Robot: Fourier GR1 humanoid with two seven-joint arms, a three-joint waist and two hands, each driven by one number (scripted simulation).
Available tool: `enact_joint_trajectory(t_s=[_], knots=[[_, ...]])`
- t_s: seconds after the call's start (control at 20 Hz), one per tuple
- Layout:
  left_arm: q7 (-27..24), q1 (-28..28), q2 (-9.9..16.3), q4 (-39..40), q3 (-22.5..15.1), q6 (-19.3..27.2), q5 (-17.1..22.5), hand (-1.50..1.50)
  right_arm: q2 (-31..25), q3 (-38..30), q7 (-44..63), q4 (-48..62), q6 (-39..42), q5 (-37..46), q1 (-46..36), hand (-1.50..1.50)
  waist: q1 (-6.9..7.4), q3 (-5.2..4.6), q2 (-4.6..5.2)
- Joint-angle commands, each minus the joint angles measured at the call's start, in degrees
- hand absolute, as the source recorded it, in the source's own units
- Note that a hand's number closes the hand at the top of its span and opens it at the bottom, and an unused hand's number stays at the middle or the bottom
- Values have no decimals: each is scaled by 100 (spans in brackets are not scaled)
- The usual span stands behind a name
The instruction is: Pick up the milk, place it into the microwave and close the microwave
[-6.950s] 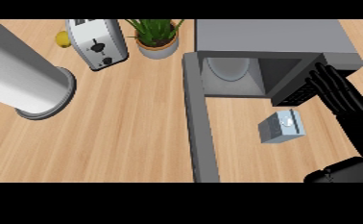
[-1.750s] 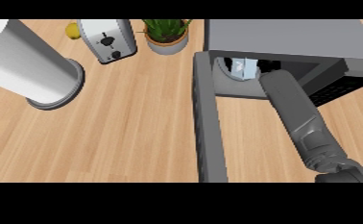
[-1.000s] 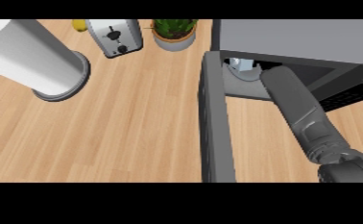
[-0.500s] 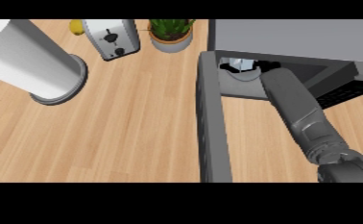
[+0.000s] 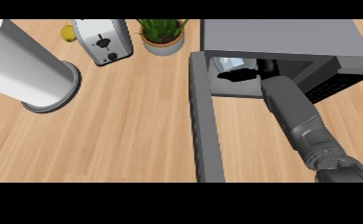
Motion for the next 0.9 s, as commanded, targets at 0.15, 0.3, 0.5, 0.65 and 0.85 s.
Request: enact_joint_trajectory(t_s=[0.15,0.3,0.5,0.65,0.85], knots=[[205,233,-173,-499,-512,105,-624,-150,142,-45,-351,-189,635,-224,609,-150,-235,-11,-121],[607,-325,-291,-236,-794,290,-824,-150,74,91,-612,-374,996,-194,971,-150,-335,-15,-131],[894,-644,-432,-303,-1296,463,-1356,-150,85,209,-675,-701,1328,-246,1434,-150,-451,-19,-172],[1269,-800,-421,-377,-1457,508,-1347,-150,274,302,-561,-1058,1379,-322,1881,-150,-455,-22,-181],[1971,-1314,-463,-238,-1672,599,-1447,150,445,489,-540,-1617,1824,-387,2329,-150,-630,-29,-221]])
